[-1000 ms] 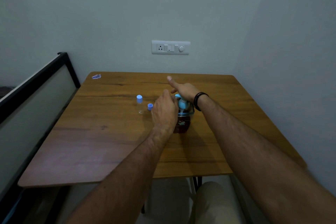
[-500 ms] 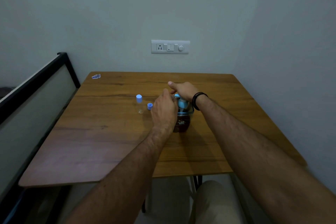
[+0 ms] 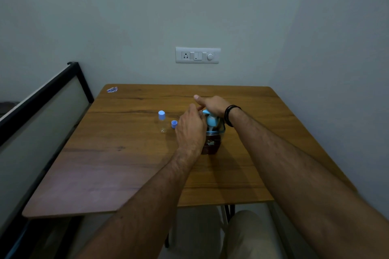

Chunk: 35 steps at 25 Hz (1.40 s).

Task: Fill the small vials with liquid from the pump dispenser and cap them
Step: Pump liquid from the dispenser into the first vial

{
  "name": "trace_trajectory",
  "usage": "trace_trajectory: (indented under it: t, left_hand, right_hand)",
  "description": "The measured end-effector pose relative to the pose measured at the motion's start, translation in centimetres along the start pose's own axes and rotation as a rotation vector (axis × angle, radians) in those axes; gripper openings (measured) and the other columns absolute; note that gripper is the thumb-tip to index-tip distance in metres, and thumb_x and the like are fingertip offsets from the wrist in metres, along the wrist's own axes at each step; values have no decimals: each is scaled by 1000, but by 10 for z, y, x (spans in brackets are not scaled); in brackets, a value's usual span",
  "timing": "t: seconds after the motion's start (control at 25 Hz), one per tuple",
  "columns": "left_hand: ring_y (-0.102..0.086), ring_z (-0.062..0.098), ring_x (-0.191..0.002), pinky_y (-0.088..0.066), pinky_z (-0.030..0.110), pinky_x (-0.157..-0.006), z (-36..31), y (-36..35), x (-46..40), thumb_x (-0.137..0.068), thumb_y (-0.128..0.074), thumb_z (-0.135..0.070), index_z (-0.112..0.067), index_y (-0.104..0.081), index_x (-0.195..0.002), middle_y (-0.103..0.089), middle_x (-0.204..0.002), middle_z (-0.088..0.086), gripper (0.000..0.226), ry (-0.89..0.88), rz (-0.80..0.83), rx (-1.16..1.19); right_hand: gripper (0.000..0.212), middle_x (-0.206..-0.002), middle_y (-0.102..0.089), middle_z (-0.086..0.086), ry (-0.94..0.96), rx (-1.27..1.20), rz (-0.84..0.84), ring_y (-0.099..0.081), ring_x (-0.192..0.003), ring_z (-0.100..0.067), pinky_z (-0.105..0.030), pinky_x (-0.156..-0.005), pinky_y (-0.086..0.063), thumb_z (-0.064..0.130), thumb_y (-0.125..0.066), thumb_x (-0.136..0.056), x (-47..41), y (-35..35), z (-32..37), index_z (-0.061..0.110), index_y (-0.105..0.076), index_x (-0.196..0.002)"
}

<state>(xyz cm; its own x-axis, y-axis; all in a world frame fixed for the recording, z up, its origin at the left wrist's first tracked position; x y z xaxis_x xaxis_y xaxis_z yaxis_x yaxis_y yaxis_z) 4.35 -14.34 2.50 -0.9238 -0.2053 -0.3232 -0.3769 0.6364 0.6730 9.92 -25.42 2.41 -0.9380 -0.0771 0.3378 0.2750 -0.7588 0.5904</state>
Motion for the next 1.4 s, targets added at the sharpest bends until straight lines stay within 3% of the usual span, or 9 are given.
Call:
trace_trajectory:
  t: [0.12, 0.28, 0.36, 0.52, 0.76, 0.96, 1.16, 1.32, 1.4]
  left_hand:
    - [-56, 13, -85, -38, 26, -68, 2, -1, 0, -107, -47, -28, -18, -50, -102, -56, -90, -5, 12, -2, -4, 22]
    - [-57, 12, -91, -45, 27, -75, 1, -2, -1, -106, -49, -29, -17, -54, -113, -57, -95, -7, 15, -12, -1, 39]
    - [-56, 11, -91, -45, 27, -76, 2, -3, -2, -106, -50, -29, -17, -54, -115, -57, -96, -8, 16, -8, 8, 42]
    - [-58, 14, -86, -43, 27, -68, 3, -5, -2, -106, -48, -28, -19, -49, -103, -56, -89, -6, 10, -11, 1, 18]
    - [-53, 11, -85, -42, 26, -72, 1, -3, -2, -106, -49, -29, -17, -54, -112, -54, -91, -9, 14, -15, -10, 12]
    - [-58, 13, -86, -44, 27, -69, 2, -5, -2, -106, -49, -28, -19, -50, -104, -56, -90, -7, 9, -15, -1, 18]
    - [-52, 9, -87, -38, 24, -74, 1, -2, -1, -107, -48, -29, -17, -54, -114, -54, -93, -10, 15, -10, 0, 9]
    - [-57, 13, -85, -37, 25, -69, 2, -3, 0, -107, -47, -28, -18, -50, -105, -54, -89, -7, 11, -10, 4, 13]
    - [-54, 12, -84, -36, 25, -69, 1, -2, 0, -106, -48, -27, -18, -49, -103, -54, -90, -7, 10, -11, 5, 14]
  right_hand:
    - [105, -125, -63, -3, -74, -72, 102, -63, -114, -30, -55, -104, -47, 101, -48, -60, 5, -9, -5, 20, -70, -123]
    - [66, -120, -65, -1, 12, -11, -17, -62, -94, -17, -36, -83, -50, 72, -49, -93, -3, -1, -2, 17, -73, -118]
    - [63, -120, -65, -3, 11, 24, -26, -61, -85, -14, -34, -77, -50, 71, -50, -93, -3, 1, 0, 17, -74, -116]
    - [99, -122, -59, -3, -59, -70, 89, -61, -109, -26, -49, -101, -47, 97, -47, -68, 6, -7, -6, 19, -69, -125]
    - [54, -118, -65, 2, 18, 22, -61, -60, -83, -12, -29, -67, -44, 62, -51, -98, -4, 2, -2, 16, -75, -114]
    - [98, -121, -57, 1, -48, -71, 89, -58, -114, -26, -52, -104, -46, 95, -46, -71, 3, -7, -6, 19, -67, -129]
    - [53, -121, -63, 1, 30, 56, -52, -58, -81, -9, -27, -66, -44, 62, -51, -98, -4, 2, 0, 18, -75, -116]
    - [94, -125, -61, 2, -44, -48, 74, -64, -106, -23, -45, -97, -51, 96, -51, -67, -1, -7, -6, 21, -71, -120]
    - [97, -122, -63, -1, -41, -69, 78, -63, -109, -25, -46, -98, -50, 98, -50, -65, 0, -8, -6, 20, -71, -119]
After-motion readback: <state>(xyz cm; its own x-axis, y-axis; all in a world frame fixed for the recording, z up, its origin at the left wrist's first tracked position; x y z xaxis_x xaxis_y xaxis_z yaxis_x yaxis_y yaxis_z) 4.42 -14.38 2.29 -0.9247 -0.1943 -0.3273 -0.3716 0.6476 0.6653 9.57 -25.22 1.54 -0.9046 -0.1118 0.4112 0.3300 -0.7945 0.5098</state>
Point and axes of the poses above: each hand's wrist, its own x-axis away from the middle knuckle, its own y-axis out of the back of the hand, z = x × y, the point moved 10 cm from there along -x, towards the middle knuckle
